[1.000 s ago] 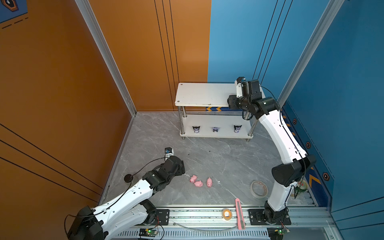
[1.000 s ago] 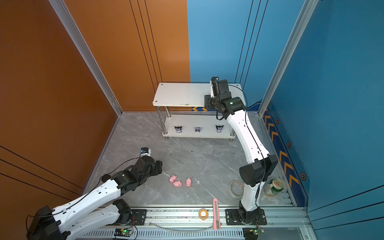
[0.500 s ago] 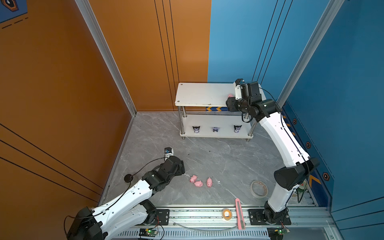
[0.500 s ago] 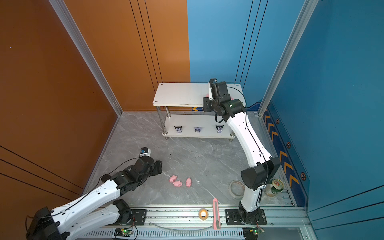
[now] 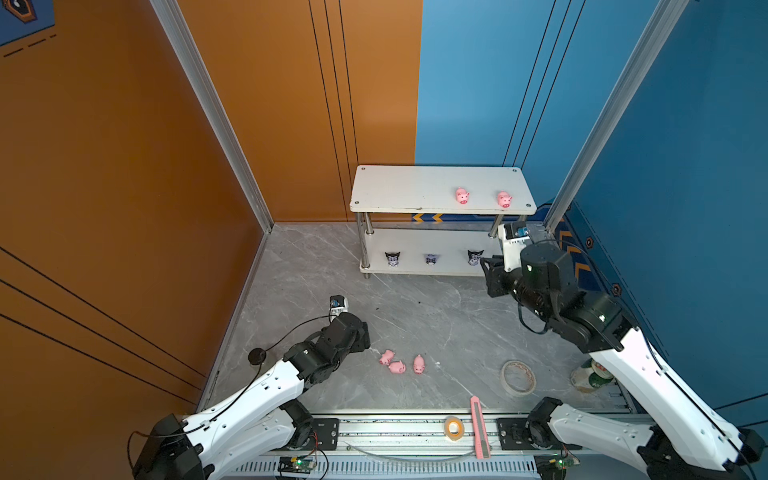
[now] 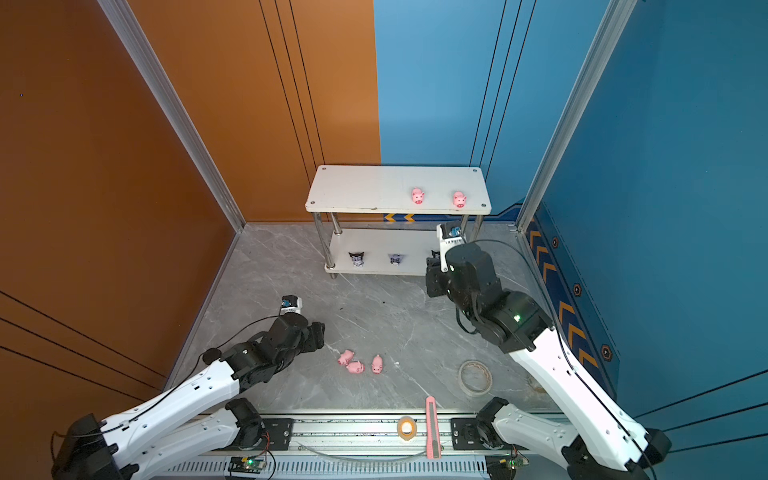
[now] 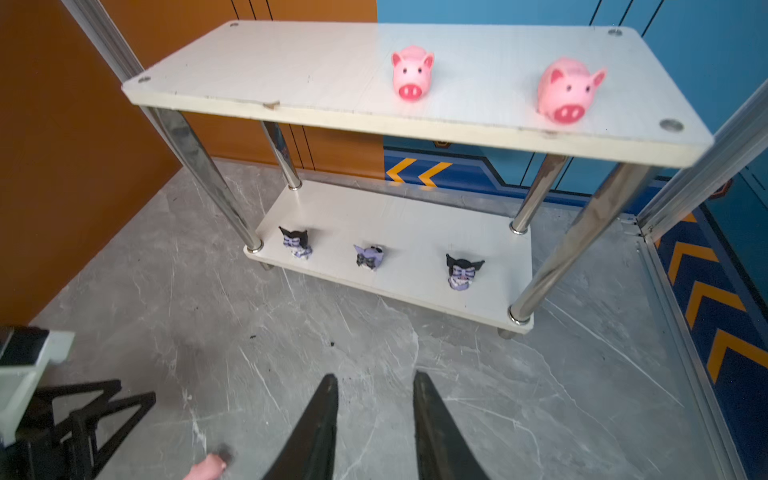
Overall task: Place and organize the plastic toys onto the shelf
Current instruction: 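Open the right gripper and withdraw it from the shelf, then grasp a pink pig on the floor near the left gripper with the right gripper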
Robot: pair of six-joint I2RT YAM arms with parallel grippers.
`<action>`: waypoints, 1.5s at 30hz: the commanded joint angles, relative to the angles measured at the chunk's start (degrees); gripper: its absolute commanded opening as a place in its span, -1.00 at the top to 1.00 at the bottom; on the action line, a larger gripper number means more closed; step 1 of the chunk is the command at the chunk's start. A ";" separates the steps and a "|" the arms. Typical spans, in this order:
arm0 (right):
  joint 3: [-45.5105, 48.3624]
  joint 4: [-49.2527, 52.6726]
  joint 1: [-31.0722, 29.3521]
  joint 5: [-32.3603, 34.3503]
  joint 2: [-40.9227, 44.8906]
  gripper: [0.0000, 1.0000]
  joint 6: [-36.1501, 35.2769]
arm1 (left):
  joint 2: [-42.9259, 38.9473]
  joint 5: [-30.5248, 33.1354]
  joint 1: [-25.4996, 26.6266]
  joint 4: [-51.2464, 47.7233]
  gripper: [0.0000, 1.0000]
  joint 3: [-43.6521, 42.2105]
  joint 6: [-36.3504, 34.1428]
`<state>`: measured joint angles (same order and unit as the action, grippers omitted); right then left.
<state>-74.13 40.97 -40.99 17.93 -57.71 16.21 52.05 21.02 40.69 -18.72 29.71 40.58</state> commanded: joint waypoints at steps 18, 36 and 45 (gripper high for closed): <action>27.87 -15.43 -26.68 -9.45 -20.40 -0.43 21.14 | 3.85 1.30 2.51 2.69 -0.53 2.22 0.82; 28.08 -27.46 -23.96 -11.08 -34.26 0.42 22.99 | 6.08 2.55 2.29 3.16 -0.56 2.47 -0.41; 15.76 -9.78 -18.78 -6.87 -27.67 0.64 11.66 | 6.59 1.88 1.15 3.95 -0.57 2.63 -1.10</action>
<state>-51.37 21.78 -61.98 6.92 -90.19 34.44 58.65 22.31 42.41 -15.68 30.57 40.36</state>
